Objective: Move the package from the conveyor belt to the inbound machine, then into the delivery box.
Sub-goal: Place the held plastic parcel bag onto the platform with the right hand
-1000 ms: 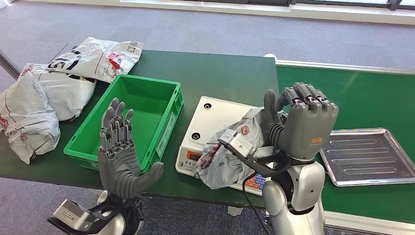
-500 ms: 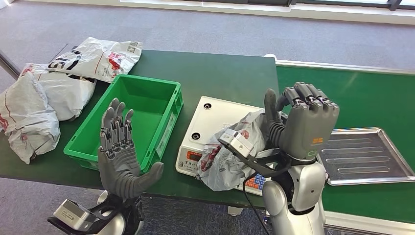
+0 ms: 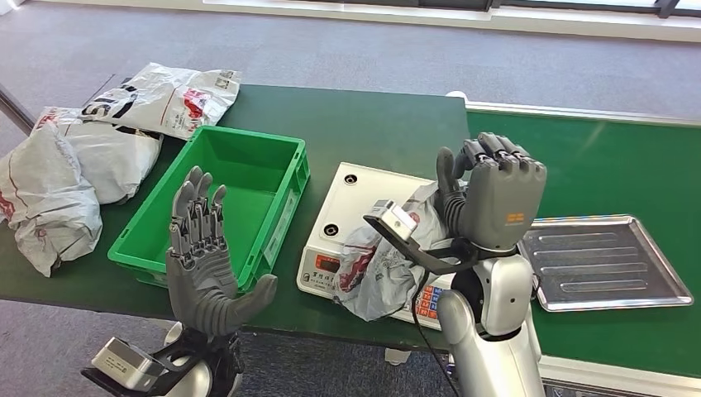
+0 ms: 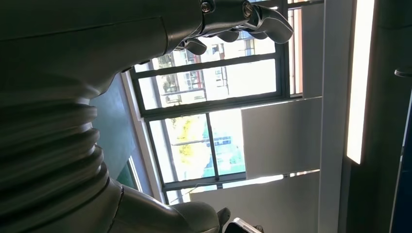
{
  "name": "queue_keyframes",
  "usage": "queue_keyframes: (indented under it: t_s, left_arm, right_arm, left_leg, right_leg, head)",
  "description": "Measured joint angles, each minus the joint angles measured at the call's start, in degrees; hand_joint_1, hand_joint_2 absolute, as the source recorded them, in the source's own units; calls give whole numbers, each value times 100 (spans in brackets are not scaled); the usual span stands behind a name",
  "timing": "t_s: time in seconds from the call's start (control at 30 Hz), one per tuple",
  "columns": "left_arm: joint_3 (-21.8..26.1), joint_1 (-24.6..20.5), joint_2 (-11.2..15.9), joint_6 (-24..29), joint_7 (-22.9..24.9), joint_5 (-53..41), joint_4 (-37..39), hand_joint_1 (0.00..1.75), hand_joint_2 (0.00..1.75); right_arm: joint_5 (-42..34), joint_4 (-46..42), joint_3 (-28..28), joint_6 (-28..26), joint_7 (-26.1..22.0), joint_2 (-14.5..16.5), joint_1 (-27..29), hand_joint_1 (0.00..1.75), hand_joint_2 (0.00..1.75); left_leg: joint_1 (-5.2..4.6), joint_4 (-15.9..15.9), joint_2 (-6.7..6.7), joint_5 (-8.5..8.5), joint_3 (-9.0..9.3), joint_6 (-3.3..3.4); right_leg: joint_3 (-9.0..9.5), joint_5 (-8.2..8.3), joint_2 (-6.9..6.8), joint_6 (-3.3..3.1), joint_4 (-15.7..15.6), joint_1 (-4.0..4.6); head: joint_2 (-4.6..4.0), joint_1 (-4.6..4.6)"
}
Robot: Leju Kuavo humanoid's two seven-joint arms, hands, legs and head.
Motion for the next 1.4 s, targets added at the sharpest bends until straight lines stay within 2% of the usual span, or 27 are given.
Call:
queue_keyframes:
  t_s: [0.9, 1.1, 1.17, 1.23, 1.3, 1.4]
  left_arm:
    - [0, -3, -4, -41, 0, 0, 4, 0, 175]
    - [0, 4, -4, -42, 8, -1, 4, 0, 175]
    - [0, 5, -4, -42, 45, 0, 9, 0, 175]
    - [0, 3, -5, -42, 87, 10, 26, 0, 175]
    - [0, 1, -6, -46, 105, 28, 51, 0, 175]
    - [0, -2, -6, -56, 121, 49, 93, 0, 175]
  right_arm:
    - [11, 125, -61, -14, 55, 0, 4, 175, 175]
    - [90, 143, -70, 35, 248, 2, 4, 175, 175]
    - [112, 359, -138, 194, 641, 2, -169, 175, 175]
    - [12, 926, -311, 244, 1009, -18, -580, 175, 175]
    - [-117, 1557, -510, 118, 1075, -55, -1005, 175, 175]
    - [-145, 2158, -747, 24, 1131, -84, -1341, 175, 175]
  left_leg:
    - [0, 0, 1, 0, -1, 0]
    - [0, 0, 1, 0, -1, 0]
    - [0, 0, 2, 0, -3, 0]
    - [0, 0, 7, 6, -4, 1]
    - [-1, 1, 9, 14, -4, 5]
    - [-3, 2, 5, 18, -5, 8]
  right_leg:
    - [-2, 0, 0, 0, 0, 0]
    - [-2, 0, 1, 0, 0, 0]
    - [-3, 3, 4, -1, 0, 0]
    - [-7, 10, 8, 1, 0, -1]
    - [-10, 19, 10, 3, 0, -3]
    - [-9, 24, 9, 4, 0, -3]
  head:
    - [0, 0]
    - [0, 0]
    - [0, -1]
    - [0, 0]
    - [0, 1]
    - [0, 0]
